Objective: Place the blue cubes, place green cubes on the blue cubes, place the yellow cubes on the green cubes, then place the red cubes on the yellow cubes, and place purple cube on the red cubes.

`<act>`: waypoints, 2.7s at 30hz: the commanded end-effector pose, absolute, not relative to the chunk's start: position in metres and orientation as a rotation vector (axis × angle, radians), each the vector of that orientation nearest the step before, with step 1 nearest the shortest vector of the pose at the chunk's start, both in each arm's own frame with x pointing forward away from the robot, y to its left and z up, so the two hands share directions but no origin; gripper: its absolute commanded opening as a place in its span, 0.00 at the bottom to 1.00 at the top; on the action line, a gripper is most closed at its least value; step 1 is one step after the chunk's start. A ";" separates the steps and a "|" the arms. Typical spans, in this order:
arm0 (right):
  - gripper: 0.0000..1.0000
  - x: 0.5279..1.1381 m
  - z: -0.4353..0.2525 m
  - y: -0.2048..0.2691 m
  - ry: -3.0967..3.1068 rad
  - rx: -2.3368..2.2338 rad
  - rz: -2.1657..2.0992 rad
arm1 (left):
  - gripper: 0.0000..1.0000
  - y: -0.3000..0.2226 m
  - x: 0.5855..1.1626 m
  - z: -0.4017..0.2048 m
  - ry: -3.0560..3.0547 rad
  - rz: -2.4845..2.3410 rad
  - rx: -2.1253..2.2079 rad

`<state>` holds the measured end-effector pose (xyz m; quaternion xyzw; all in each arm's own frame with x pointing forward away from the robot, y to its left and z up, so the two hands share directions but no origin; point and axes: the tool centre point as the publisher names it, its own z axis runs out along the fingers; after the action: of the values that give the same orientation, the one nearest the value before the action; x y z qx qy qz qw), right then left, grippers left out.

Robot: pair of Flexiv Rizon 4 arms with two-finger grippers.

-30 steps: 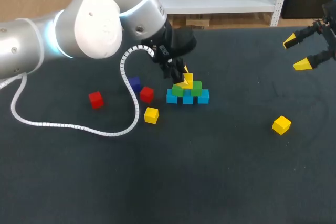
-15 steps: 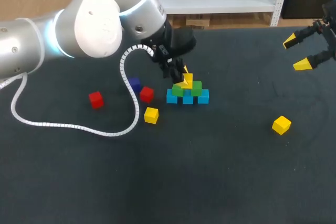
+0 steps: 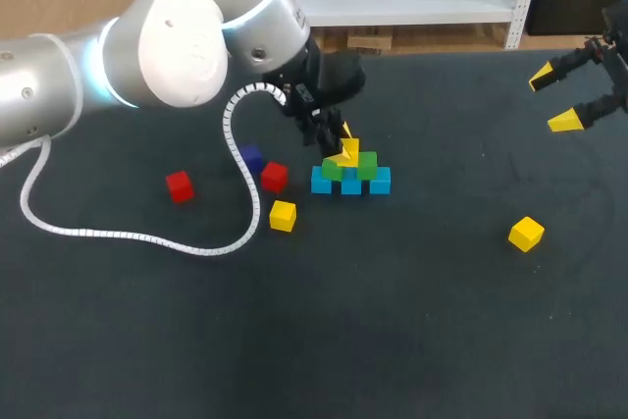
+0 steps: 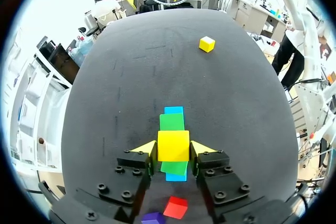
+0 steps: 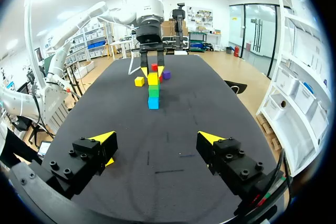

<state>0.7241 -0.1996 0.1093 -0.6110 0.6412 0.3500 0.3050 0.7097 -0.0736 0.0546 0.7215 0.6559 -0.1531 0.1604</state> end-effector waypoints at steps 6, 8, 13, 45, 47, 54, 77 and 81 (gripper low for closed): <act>1.00 0.724 0.109 -0.199 1.697 -1.618 0.927 | 1.00 -0.074 0.715 0.056 1.863 -0.456 2.067; 1.00 0.724 0.109 -0.199 1.697 -1.618 0.927 | 1.00 -0.072 0.715 0.059 1.847 -0.474 2.081; 1.00 0.724 0.109 -0.199 1.697 -1.618 0.927 | 1.00 -0.060 0.710 0.080 1.761 -0.421 2.087; 1.00 0.724 0.109 -0.199 1.697 -1.618 0.927 | 1.00 0.035 0.639 0.014 1.822 -0.379 2.166; 1.00 0.724 0.109 -0.199 1.697 -1.618 0.927 | 1.00 0.035 0.639 0.010 1.818 -0.383 2.161; 1.00 0.724 0.109 -0.199 1.697 -1.618 0.927 | 0.98 0.029 0.637 -0.001 1.815 -0.397 2.181; 1.00 0.724 0.109 -0.199 1.697 -1.618 0.927 | 0.00 0.029 0.647 0.007 1.856 -0.418 2.142; 1.00 0.724 0.109 -0.199 1.697 -1.618 0.927 | 0.00 0.029 0.652 0.024 1.855 -0.410 2.119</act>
<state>0.7241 -0.1996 0.1093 -0.6110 0.6412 0.3500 0.3050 0.6544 0.0246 0.0124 0.7367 0.6445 -0.1438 0.1454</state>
